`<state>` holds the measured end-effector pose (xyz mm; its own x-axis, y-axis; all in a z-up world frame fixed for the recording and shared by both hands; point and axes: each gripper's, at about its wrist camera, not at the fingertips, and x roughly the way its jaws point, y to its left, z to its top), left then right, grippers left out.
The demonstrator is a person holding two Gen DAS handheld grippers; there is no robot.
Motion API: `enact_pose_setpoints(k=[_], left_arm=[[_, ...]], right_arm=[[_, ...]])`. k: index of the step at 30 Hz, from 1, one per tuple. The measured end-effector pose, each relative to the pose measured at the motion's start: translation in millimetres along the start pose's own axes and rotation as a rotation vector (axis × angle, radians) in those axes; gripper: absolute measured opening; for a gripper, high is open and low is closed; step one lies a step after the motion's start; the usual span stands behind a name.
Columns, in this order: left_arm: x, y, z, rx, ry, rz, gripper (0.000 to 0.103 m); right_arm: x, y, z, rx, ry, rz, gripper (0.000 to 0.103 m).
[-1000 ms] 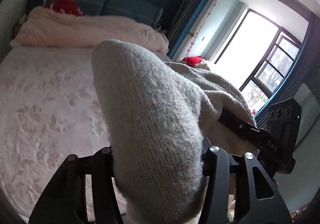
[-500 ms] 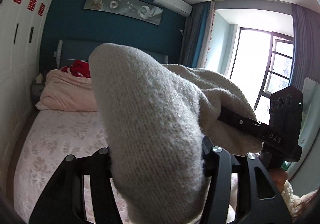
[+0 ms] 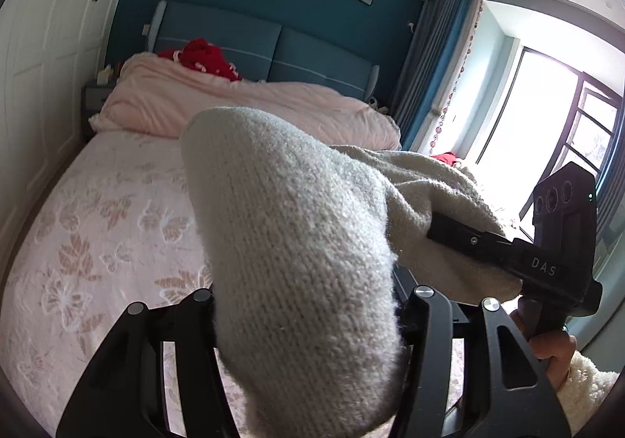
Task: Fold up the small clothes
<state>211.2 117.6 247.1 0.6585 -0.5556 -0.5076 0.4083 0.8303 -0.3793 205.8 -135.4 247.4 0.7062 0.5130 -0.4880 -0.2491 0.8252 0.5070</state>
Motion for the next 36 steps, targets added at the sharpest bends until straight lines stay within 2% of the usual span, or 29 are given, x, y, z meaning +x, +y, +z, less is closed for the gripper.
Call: enact_pose_setpoints(k=[3, 5, 7, 9, 10, 11, 13, 16, 17, 18, 19, 21, 22, 24, 25, 26, 27, 29, 32, 36], left_arm=[[24.9, 22.3, -34.0, -0.015, 0.051, 0.016, 0.054], [50.8, 42.2, -64.2, -0.053, 0.102, 0.044, 0.059], [81.9, 66.4, -101.1, -0.106, 0.162, 0.092, 0.064], [107.7, 88.6, -137.3, -0.163, 0.264, 0.159, 0.064], [115.8, 98.6, -157.5, -0.203, 0.337, 0.198, 0.064], [108.9, 100.2, -167.1, -0.222, 0.329, 0.180, 0.065], [76.7, 90.1, -170.5, -0.197, 0.243, 0.185, 0.068], [41.6, 71.7, -162.5, -0.160, 0.207, 0.221, 0.070], [33.7, 65.7, -158.4, -0.158, 0.188, 0.226, 0.070], [28.5, 60.6, -153.6, -0.156, 0.168, 0.231, 0.070], [26.5, 52.1, -147.5, -0.144, 0.163, 0.232, 0.070], [35.5, 40.6, -142.5, -0.132, 0.191, 0.220, 0.070], [41.5, 38.4, -142.5, -0.121, 0.204, 0.229, 0.070], [66.1, 42.5, -155.3, -0.086, 0.285, 0.294, 0.068], [79.4, 47.8, -166.6, -0.078, 0.331, 0.341, 0.066], [86.0, 51.4, -174.7, -0.070, 0.362, 0.372, 0.063], [90.3, 56.2, -183.2, -0.060, 0.377, 0.401, 0.064], [89.5, 61.0, -188.8, -0.044, 0.362, 0.404, 0.065], [83.3, 59.8, -182.4, -0.057, 0.375, 0.400, 0.064], [39.1, 53.7, -159.7, -0.128, 0.279, 0.332, 0.062]], right_arm=[[30.3, -28.0, -29.6, 0.017, 0.051, -0.018, 0.037], [54.1, -55.4, -56.8, 0.053, 0.091, -0.013, 0.041], [87.5, -90.1, -89.9, 0.098, 0.171, -0.041, 0.045], [114.2, -123.6, -123.7, 0.157, 0.304, -0.133, 0.045], [115.7, -134.8, -136.2, 0.183, 0.343, -0.163, 0.044], [106.2, -139.9, -144.2, 0.203, 0.336, -0.140, 0.044], [76.0, -132.2, -146.0, 0.168, 0.277, -0.135, 0.045], [39.0, -110.3, -137.0, 0.104, 0.223, -0.166, 0.045], [32.7, -98.7, -132.0, 0.072, 0.216, -0.172, 0.042], [31.1, -87.7, -128.2, 0.042, 0.217, -0.151, 0.031], [33.1, -75.0, -124.8, 0.004, 0.229, -0.143, 0.019], [47.4, -57.6, -124.2, -0.070, 0.280, -0.135, 0.009], [55.1, -56.2, -128.7, -0.100, 0.307, -0.150, 0.008], [81.0, -65.8, -148.8, -0.139, 0.414, -0.231, 0.006], [94.3, -76.4, -163.2, -0.138, 0.477, -0.262, 0.000], [101.4, -84.2, -174.3, -0.123, 0.508, -0.252, 0.000], [101.6, -89.6, -179.5, -0.095, 0.496, -0.225, 0.000], [100.5, -90.9, -176.2, -0.050, 0.492, -0.220, 0.000], [92.4, -75.1, -162.8, -0.065, 0.493, -0.238, 0.000], [70.8, -49.7, -147.4, -0.111, 0.448, -0.212, 0.003]])
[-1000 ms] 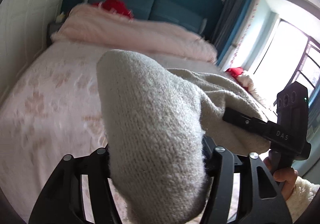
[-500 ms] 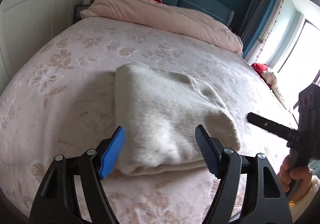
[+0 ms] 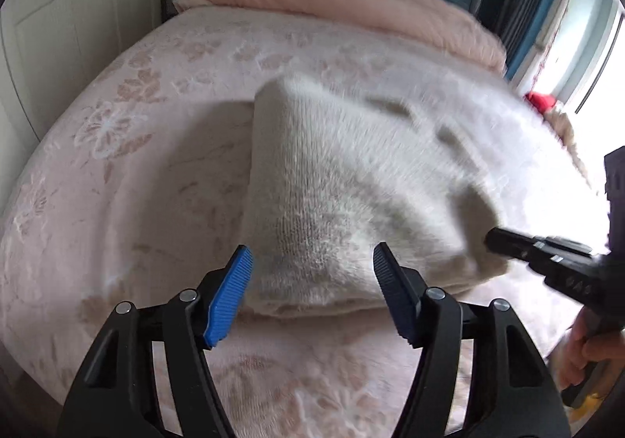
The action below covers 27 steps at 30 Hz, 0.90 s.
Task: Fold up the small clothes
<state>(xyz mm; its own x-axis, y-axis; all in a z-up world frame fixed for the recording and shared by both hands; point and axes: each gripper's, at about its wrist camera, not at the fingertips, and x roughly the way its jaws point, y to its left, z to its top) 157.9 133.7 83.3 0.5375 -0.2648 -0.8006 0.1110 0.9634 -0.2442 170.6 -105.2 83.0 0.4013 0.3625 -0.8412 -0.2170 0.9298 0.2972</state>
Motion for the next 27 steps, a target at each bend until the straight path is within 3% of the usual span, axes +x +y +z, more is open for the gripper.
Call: enact_pose_setpoints(k=[2, 4, 7, 9, 11, 17, 19, 20, 23, 25, 27], left_arm=[[-17.1, -2.3, 2.1, -0.008, -0.039, -0.030, 0.063], [-10.6, -11.2, 3.9, 0.009, -0.010, -0.045, 0.063], [26.8, -15.3, -0.8, 0.031, 0.074, 0.035, 0.063], [47.6, -8.6, -6.5, -0.001, 0.134, 0.078, 0.064], [42.2, -7.0, -9.5, -0.009, 0.104, 0.081, 0.065], [-3.9, -23.4, -14.0, 0.008, 0.044, 0.124, 0.066], [-15.4, -31.0, -18.1, 0.016, 0.043, 0.140, 0.069], [-20.3, -35.2, -20.4, 0.029, 0.043, 0.148, 0.070], [-41.6, -53.2, -31.0, 0.068, 0.010, 0.182, 0.089], [-54.0, -62.9, -38.9, 0.088, -0.020, 0.201, 0.093], [-62.6, -71.7, -48.0, 0.117, -0.034, 0.218, 0.094]], right_arm=[[1.2, 1.4, 2.6, -0.017, -0.005, -0.033, 0.003], [13.9, 3.1, 2.9, -0.032, 0.025, -0.098, 0.003], [45.6, -7.5, -5.5, 0.009, 0.107, -0.123, 0.000], [42.7, -5.9, -8.4, 0.028, 0.098, -0.110, 0.000], [27.0, 0.5, -7.5, 0.030, 0.072, -0.112, 0.003], [-24.6, 17.7, -30.1, 0.003, -0.031, -0.221, 0.019], [-39.5, 19.3, -41.2, 0.029, -0.053, -0.268, 0.034], [-46.4, 19.9, -46.4, 0.045, -0.063, -0.280, 0.037], [-64.2, 23.2, -59.2, 0.062, -0.095, -0.296, 0.043], [-75.9, 27.6, -71.7, 0.071, -0.129, -0.323, 0.056], [-85.8, 32.5, -83.0, 0.084, -0.160, -0.358, 0.061]])
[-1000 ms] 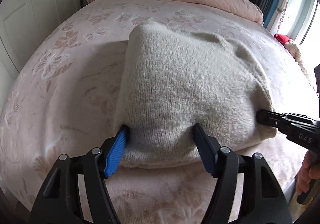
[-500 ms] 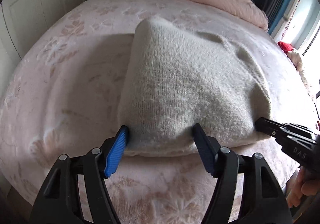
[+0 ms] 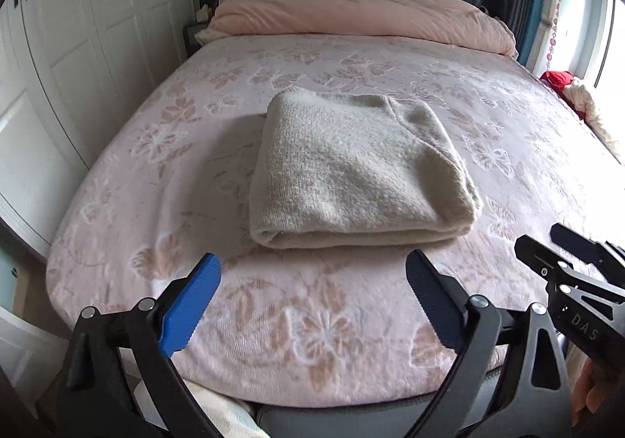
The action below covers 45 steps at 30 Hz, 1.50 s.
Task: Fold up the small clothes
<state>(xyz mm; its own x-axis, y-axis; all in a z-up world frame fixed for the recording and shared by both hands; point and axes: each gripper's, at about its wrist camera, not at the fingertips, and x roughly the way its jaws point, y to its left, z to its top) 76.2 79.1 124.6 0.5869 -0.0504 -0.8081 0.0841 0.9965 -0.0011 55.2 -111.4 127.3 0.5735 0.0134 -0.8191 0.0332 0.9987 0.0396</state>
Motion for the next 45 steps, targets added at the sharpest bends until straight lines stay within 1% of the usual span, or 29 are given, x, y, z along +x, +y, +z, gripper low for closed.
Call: enact_pose_setpoints(k=[3, 8, 11, 16, 34, 38, 41, 43, 45], left_arm=[[-9.6, -8.8, -12.9, 0.022, -0.007, 0.017, 0.094], [-17.7, -11.5, -29.2, -0.020, 0.027, -0.032, 0.094], [-24.0, -15.3, -34.3, -0.016, 0.007, -0.005, 0.094], [-30.9, -20.7, -37.7, -0.015, -0.004, 0.018, 0.093], [-33.4, -24.7, -36.4, -0.015, -0.002, 0.047, 0.093], [-36.7, -26.6, -36.6, 0.001, -0.031, 0.060, 0.094], [-41.0, -32.1, -37.8, 0.027, -0.065, 0.110, 0.095], [-39.7, -33.2, -36.8, 0.030, -0.054, 0.114, 0.095], [-37.7, -30.7, -35.6, 0.011, -0.036, 0.094, 0.095]], right_arm=[[-7.2, 0.1, -9.2, 0.009, -0.011, -0.028, 0.063], [-16.8, 9.2, -24.1, -0.030, -0.011, -0.048, 0.066], [-19.4, 11.7, -25.5, -0.030, -0.014, -0.051, 0.066], [-18.5, 8.9, -27.2, -0.001, 0.002, -0.033, 0.066], [-20.9, 10.1, -27.9, 0.035, 0.005, -0.060, 0.066], [-20.8, 9.2, -28.4, 0.047, 0.008, -0.057, 0.066], [-19.4, 9.6, -29.4, 0.058, 0.018, -0.065, 0.066], [-18.6, 10.1, -29.7, 0.062, 0.022, -0.068, 0.064], [-19.3, 9.5, -29.6, 0.071, 0.019, -0.070, 0.064]])
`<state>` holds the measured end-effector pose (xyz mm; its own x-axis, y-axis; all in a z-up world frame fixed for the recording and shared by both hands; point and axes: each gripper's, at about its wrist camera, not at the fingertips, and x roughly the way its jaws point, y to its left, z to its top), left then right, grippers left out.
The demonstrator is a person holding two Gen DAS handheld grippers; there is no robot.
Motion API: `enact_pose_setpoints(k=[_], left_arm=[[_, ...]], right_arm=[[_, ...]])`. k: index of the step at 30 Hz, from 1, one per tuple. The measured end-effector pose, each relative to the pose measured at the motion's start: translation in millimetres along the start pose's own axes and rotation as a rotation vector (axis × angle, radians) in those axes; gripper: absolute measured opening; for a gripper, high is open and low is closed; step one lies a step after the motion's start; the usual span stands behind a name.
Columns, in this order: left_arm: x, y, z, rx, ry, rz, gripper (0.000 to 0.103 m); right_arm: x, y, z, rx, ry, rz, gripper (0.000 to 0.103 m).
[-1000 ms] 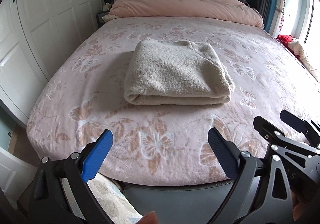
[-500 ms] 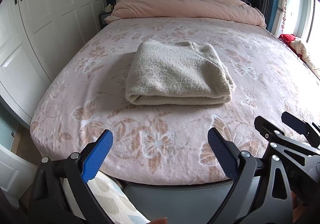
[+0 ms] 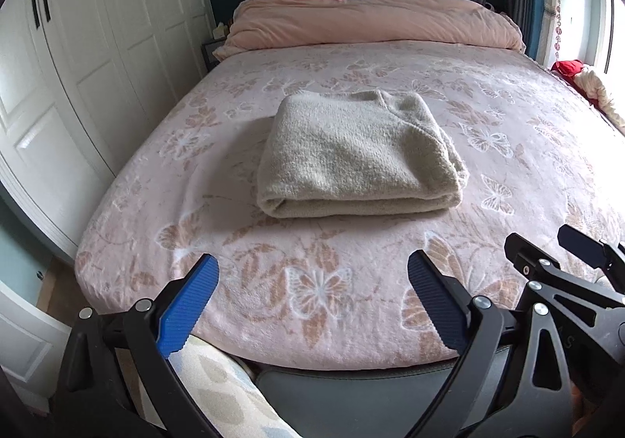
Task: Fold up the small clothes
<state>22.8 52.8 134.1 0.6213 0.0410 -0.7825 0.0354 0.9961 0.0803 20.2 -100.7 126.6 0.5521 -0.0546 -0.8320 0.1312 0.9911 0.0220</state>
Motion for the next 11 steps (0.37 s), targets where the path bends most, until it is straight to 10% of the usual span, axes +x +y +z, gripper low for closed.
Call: enact_pose_setpoints(k=[11], left_arm=[[7.2, 2.3, 1.3, -0.048, 0.054, -0.025, 0.089]], right_arm=[[-2.1, 7.8, -0.7, -0.018, -0.011, -0.018, 0.064]])
